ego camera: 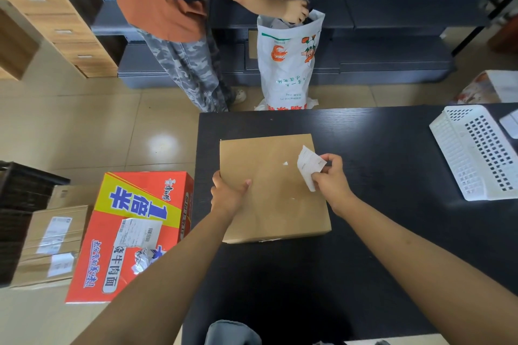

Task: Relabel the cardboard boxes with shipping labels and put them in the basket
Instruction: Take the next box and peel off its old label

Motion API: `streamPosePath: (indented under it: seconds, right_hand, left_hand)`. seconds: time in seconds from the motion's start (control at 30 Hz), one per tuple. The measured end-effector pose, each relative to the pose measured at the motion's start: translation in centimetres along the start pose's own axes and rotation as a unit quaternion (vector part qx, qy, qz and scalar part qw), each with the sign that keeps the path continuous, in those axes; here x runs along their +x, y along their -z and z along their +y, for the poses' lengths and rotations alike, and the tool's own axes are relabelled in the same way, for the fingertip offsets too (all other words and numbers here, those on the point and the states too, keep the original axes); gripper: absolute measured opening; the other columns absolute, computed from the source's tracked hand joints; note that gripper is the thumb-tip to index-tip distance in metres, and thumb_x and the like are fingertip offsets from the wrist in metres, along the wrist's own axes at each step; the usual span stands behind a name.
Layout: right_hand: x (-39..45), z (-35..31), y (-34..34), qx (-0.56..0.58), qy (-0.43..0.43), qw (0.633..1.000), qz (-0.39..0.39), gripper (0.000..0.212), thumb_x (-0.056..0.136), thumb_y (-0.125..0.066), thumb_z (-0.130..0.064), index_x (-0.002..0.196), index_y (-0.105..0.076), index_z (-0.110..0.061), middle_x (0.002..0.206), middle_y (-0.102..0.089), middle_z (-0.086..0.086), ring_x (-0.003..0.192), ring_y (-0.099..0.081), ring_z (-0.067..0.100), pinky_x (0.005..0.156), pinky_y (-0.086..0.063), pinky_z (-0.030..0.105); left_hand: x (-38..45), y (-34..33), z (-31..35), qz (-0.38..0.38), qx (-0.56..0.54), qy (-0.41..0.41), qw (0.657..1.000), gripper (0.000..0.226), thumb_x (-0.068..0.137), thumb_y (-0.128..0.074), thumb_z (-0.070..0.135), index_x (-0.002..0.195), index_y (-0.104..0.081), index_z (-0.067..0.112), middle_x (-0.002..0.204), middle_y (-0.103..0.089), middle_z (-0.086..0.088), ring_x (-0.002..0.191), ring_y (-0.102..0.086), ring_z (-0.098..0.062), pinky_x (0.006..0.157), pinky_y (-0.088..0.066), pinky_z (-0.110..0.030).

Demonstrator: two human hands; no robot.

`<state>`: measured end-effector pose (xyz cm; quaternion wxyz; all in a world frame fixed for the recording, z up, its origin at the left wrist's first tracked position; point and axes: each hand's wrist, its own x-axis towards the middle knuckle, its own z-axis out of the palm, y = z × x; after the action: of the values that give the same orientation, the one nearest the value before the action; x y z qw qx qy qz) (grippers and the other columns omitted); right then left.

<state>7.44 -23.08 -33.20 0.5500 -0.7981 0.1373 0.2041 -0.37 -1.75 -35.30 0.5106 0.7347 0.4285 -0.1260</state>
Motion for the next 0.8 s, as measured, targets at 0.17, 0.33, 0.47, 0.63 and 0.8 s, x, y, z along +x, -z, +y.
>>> streamPosePath:
  seconds: [0.17,0.33,0.47,0.63,0.8]
  right_hand:
    - [0.0,-0.1,0.1,-0.015,0.015,1.0,0.011,0.048,0.084,-0.06,0.001,0.111,-0.039,-0.033,0.118,-0.052,-0.001,0.097,-0.053,0.009,0.063,-0.046,0.022]
    - [0.2,0.1,0.4,-0.027,0.011,0.999,0.022,0.049,0.082,-0.061,0.002,0.11,-0.041,-0.032,0.125,-0.049,-0.001,0.096,-0.051,0.009,0.067,-0.048,0.025]
    - [0.1,0.3,0.5,-0.003,-0.027,0.999,-0.019,0.051,0.083,-0.059,0.005,0.114,-0.04,-0.03,0.122,-0.054,-0.001,0.102,-0.054,0.013,0.068,-0.05,0.025]
    - [-0.1,0.4,0.4,0.008,-0.052,0.998,-0.035,0.052,0.083,-0.058,0.008,0.116,-0.039,-0.027,0.112,-0.054,-0.004,0.088,-0.055,0.007,0.058,-0.047,0.019]
    - [-0.3,0.0,0.1,0.031,-0.052,0.998,-0.033,0.05,0.084,-0.058,0.006,0.117,-0.039,-0.027,0.107,-0.054,-0.007,0.089,-0.055,0.007,0.059,-0.047,0.019]
  left_hand:
    - [-0.1,0.0,0.1,-0.001,0.0,0.003,1.0,0.088,0.082,-0.067,0.049,0.147,-0.013,0.024,0.143,-0.036,-0.01,0.126,-0.043,-0.034,0.104,-0.041,-0.054]
    - [-0.2,0.2,0.2,-0.002,-0.002,0.001,1.0,0.088,0.082,-0.068,0.049,0.147,-0.013,0.023,0.143,-0.036,-0.011,0.126,-0.044,-0.035,0.104,-0.041,-0.056]
    - [-0.4,0.2,0.3,-0.002,-0.002,0.003,1.0,0.089,0.082,-0.068,0.049,0.147,-0.013,0.023,0.143,-0.036,-0.011,0.126,-0.043,-0.035,0.103,-0.041,-0.055]
    - [-0.5,0.3,0.4,-0.002,-0.007,0.002,1.0,0.087,0.083,-0.068,0.047,0.147,-0.014,0.022,0.143,-0.036,-0.011,0.127,-0.042,-0.034,0.104,-0.04,-0.055]
    - [-1.1,0.0,0.7,0.002,-0.014,0.003,1.0,0.085,0.084,-0.067,0.045,0.146,-0.015,0.02,0.143,-0.038,-0.011,0.127,-0.044,-0.034,0.104,-0.041,-0.054]
